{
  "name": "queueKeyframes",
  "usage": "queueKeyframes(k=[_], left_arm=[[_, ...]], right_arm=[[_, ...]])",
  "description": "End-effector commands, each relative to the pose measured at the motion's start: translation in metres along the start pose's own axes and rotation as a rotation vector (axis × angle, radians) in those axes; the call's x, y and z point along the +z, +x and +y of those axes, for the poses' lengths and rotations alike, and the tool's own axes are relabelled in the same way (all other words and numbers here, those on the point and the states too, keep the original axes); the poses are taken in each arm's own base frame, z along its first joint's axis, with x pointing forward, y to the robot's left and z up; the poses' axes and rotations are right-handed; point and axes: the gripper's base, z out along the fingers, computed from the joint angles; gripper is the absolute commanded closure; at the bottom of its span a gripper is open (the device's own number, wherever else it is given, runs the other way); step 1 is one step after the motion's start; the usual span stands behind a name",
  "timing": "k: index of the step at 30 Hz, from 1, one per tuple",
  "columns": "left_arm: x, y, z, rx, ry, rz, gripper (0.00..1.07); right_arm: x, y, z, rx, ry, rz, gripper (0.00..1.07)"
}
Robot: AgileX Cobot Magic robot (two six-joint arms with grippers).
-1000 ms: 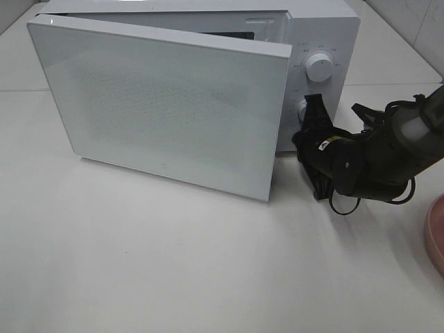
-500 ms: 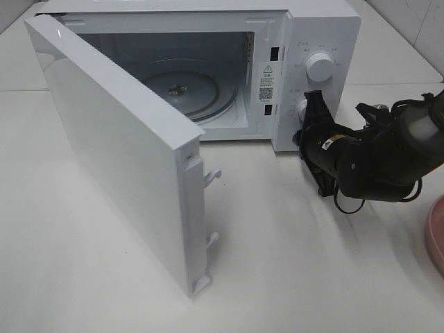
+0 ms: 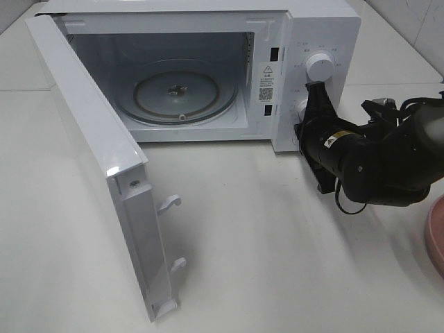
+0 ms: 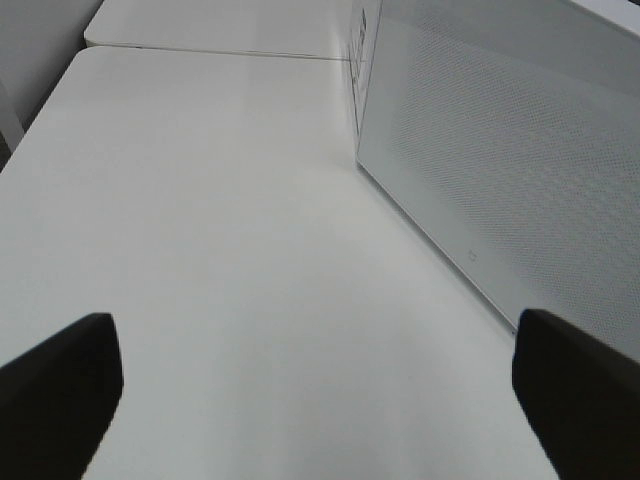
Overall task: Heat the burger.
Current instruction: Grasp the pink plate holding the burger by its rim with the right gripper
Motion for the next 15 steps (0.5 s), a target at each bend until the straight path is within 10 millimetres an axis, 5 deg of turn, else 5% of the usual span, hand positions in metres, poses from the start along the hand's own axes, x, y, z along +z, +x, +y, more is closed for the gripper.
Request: queueKeyframes(k=[1, 15], left_arm=[[-0.003, 0.001, 0.0, 0.003, 0.005, -0.029, 0.08], [-0.003, 0.001, 0.0, 0.003, 0.005, -0.029, 0.08]], right_arm=[[-0.007, 0.002, 0.01, -0.033, -0.012, 0.036, 1.07], [-0.037, 0.009, 0.027, -0.318, 0.158, 0.263, 1.07]])
